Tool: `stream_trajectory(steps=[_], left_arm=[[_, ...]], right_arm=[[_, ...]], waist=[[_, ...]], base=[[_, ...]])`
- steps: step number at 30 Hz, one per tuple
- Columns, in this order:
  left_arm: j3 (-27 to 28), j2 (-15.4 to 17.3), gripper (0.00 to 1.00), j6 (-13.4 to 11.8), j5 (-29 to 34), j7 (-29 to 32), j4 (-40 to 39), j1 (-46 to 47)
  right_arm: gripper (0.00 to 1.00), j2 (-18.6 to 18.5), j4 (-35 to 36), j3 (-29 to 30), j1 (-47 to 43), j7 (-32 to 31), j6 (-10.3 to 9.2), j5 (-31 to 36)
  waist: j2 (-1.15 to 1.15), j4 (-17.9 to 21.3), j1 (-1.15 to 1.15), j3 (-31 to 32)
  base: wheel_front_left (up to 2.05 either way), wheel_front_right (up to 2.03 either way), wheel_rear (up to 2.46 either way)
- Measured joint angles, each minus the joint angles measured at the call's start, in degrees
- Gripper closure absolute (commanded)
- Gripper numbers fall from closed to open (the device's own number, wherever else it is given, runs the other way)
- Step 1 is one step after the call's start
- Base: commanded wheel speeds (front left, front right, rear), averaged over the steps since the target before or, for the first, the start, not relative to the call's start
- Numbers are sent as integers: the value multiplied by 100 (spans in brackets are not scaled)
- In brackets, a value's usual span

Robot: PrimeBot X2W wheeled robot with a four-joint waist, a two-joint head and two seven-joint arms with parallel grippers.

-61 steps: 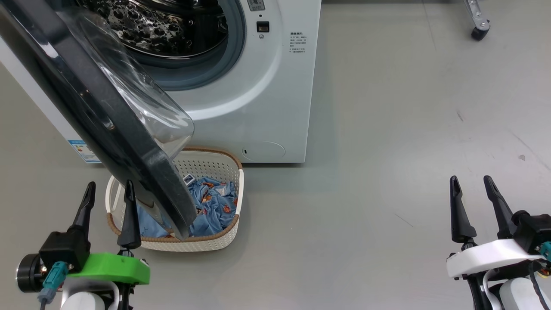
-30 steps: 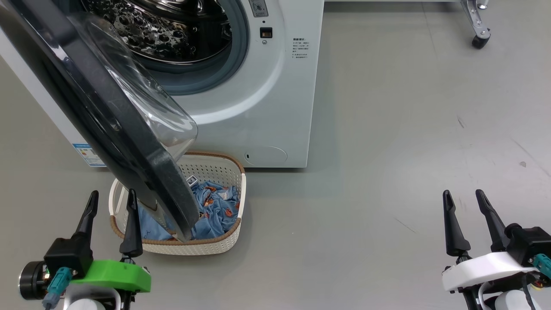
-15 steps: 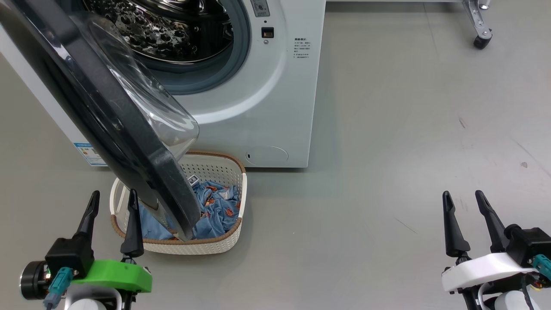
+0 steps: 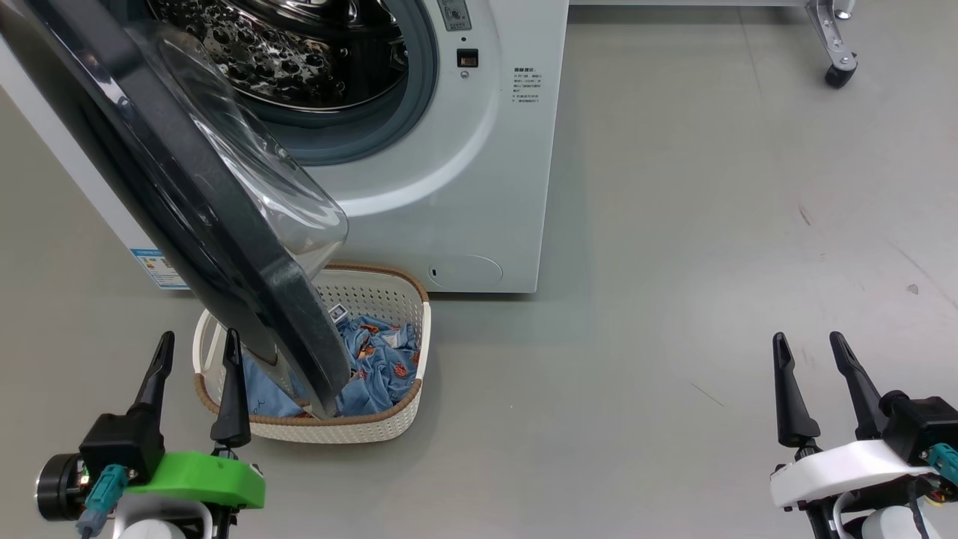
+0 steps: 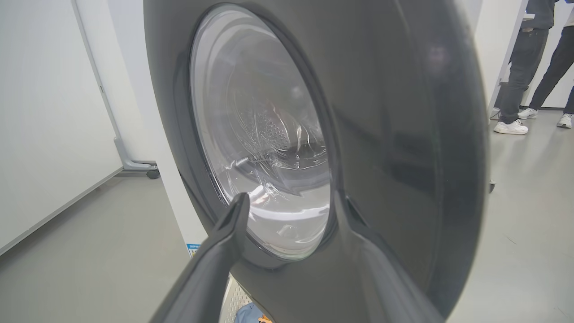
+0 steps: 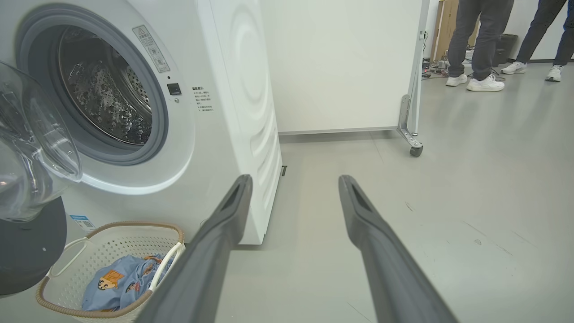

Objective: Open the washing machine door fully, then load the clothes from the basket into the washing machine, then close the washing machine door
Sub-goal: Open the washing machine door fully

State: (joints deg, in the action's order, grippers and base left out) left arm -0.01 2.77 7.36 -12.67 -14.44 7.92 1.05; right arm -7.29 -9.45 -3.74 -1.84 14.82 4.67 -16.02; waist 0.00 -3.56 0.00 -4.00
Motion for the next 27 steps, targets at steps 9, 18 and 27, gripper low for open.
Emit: stream_trajectory(steps=[9,18,27], left_arm=[[-3,-2,0,0,0,0,-36,0],[-107,-5,100,0,2,0,-135,0],[401,-12,100,0,309,-2,-1658,520]], right_arm=[[0,59,-18,74,-1,0,58,57],[0,130,-22,142,-2,0,82,110],[0,164,-18,242,-5,0,126,154]], waist=[[0,-23,0,1],[0,-29,0,4],[0,-79,0,-12]], base=[[0,0,0],[0,0,0],[0,0,0]])
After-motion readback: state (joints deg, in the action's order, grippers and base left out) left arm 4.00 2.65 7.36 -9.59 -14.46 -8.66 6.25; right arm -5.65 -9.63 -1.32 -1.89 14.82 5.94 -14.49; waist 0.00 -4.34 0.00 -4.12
